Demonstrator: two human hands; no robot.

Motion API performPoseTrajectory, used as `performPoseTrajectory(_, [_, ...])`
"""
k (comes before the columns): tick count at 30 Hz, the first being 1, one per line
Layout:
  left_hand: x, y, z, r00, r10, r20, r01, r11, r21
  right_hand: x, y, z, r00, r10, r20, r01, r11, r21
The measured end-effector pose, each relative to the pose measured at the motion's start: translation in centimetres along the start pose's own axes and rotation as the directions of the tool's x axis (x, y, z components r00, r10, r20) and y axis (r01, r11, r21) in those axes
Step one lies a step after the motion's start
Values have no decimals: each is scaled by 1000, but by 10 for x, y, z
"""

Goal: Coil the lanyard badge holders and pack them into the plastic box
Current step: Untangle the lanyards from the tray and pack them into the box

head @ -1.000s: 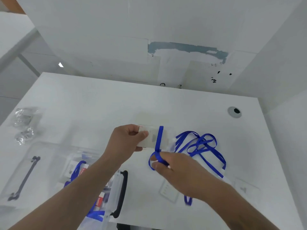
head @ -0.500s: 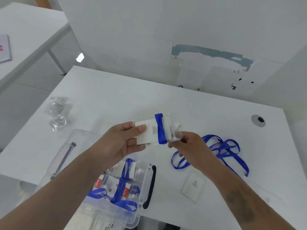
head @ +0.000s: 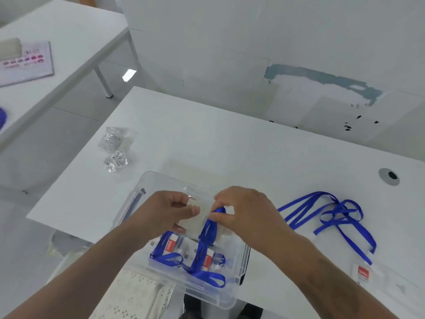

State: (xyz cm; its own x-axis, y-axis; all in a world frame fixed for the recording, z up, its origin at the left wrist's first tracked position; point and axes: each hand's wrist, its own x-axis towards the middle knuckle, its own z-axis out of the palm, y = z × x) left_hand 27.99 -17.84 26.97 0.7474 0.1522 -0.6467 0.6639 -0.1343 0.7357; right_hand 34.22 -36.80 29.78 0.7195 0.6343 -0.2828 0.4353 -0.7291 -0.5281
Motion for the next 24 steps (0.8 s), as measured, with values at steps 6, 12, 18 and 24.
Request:
performPoseTrajectory(6, [16, -36, 2, 991, -130, -36, 132, 991, 38, 25, -6, 45, 989, 105, 100, -92, 988, -126])
performPoseTrajectory(12, [52, -64, 18, 982, -17, -190, 73, 953, 294, 46, -6, 74, 975, 148, 165, -59, 892, -448])
performPoseTrajectory(18, [65, -71, 36, 975, 53, -215, 48, 899, 436, 51, -10, 88, 941, 234, 244, -53, 815, -577])
performPoseTrajectory(24, [60, -58, 37, 974, 80, -213, 38, 865, 500, 37, -11, 78, 963, 171, 209, -36, 848, -528])
